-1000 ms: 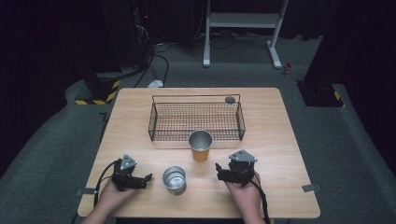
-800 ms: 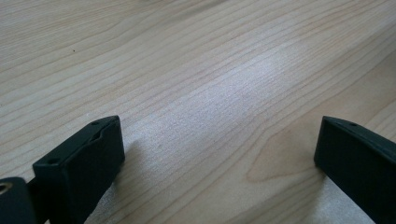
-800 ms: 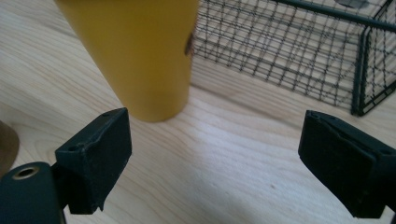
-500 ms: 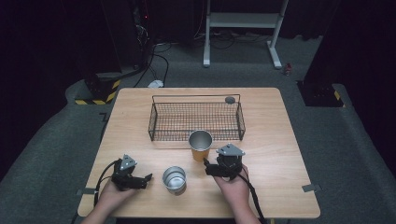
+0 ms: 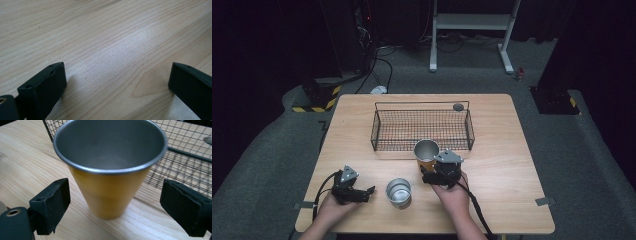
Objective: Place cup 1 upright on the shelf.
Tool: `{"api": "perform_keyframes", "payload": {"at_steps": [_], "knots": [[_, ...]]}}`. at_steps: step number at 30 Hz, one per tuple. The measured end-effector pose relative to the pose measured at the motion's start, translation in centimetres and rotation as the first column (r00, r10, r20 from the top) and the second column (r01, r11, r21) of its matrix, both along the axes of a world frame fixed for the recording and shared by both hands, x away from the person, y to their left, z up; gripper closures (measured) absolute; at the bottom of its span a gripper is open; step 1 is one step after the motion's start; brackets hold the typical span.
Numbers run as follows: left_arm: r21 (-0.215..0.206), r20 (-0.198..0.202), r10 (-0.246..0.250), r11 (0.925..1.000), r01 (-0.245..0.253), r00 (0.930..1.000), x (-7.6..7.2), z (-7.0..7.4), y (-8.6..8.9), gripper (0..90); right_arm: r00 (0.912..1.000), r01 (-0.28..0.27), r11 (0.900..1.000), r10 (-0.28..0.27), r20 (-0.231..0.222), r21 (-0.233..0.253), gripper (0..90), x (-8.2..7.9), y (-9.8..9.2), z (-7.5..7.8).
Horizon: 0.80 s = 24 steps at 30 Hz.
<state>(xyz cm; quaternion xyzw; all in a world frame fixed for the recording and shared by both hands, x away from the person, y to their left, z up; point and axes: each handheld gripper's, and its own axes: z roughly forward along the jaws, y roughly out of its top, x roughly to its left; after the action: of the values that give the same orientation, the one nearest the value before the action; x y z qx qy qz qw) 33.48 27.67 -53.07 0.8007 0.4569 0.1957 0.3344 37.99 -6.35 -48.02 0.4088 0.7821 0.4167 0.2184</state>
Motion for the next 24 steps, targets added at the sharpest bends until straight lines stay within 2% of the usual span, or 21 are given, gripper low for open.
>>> {"api": "perform_keyframes", "payload": {"at_steps": [4,10,17,24], "knots": [[0.0,0.0,0.0,1.0,0.0,1.0,0.0,0.0,0.0,1.9,1.0,-0.002,1.0,0.002,-0.006,0.019,9.6,0.3,0.7,-0.1],[-0.002,0.002,-0.001,1.0,0.001,1.0,0.0,0.0,0.0,1.9,1.0,0.001,1.0,-0.001,-0.001,0.022,9.6,0.9,1.4,-0.2],[-0.004,0.001,-0.001,1.0,0.001,1.0,-0.1,0.0,0.0,2.0,0.9998,0.014,0.999,-0.015,0.017,0.035,10.2,1.7,1.7,-0.3],[-0.005,0.002,-0.001,1.0,0.001,1.0,-0.1,0.0,0.0,2.0,0.9991,0.014,0.999,-0.015,0.04,0.033,11.4,1.7,1.8,-0.3]]}}
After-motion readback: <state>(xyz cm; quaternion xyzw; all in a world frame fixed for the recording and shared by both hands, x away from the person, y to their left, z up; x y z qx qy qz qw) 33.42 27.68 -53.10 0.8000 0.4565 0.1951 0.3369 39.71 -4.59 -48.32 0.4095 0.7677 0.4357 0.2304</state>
